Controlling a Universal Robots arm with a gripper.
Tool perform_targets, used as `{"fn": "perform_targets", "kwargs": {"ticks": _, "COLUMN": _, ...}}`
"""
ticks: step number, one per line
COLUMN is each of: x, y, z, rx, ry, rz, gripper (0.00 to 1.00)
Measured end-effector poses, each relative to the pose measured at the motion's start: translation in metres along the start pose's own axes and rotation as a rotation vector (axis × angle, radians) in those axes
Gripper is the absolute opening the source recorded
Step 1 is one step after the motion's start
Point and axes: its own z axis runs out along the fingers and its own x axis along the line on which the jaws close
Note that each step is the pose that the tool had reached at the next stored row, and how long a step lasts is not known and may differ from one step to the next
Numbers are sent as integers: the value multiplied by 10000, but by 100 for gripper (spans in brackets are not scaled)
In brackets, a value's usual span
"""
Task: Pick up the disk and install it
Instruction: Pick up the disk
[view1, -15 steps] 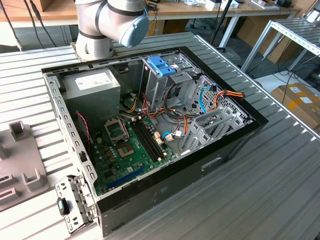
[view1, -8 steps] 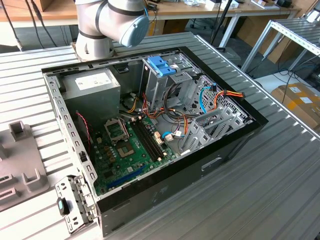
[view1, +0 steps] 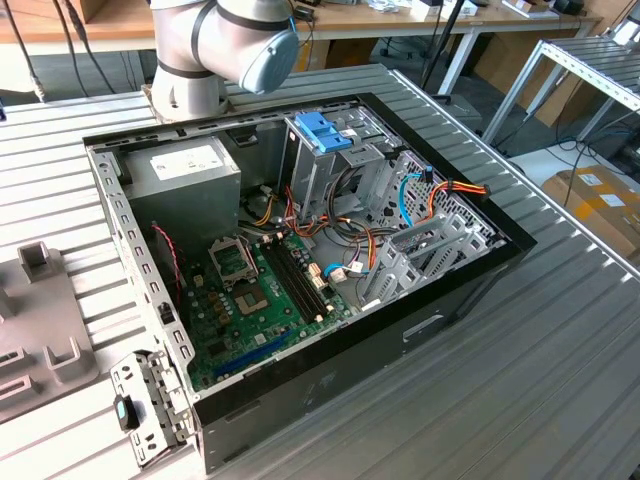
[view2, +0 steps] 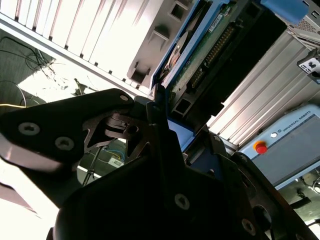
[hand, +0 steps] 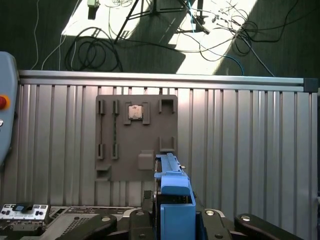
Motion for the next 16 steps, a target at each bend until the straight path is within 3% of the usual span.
{"fn": "perform_targets", "kwargs": {"ticks": 9, "x": 3, "y": -149, "z": -6, "rx": 1, "ry": 0, "rz": 1, "gripper": 37}}
{"fn": "perform_targets", "kwargs": {"ticks": 16, "x": 5, "y": -228, "z": -9, "rx": 0, "ry": -1, "rz": 0, "gripper": 37}}
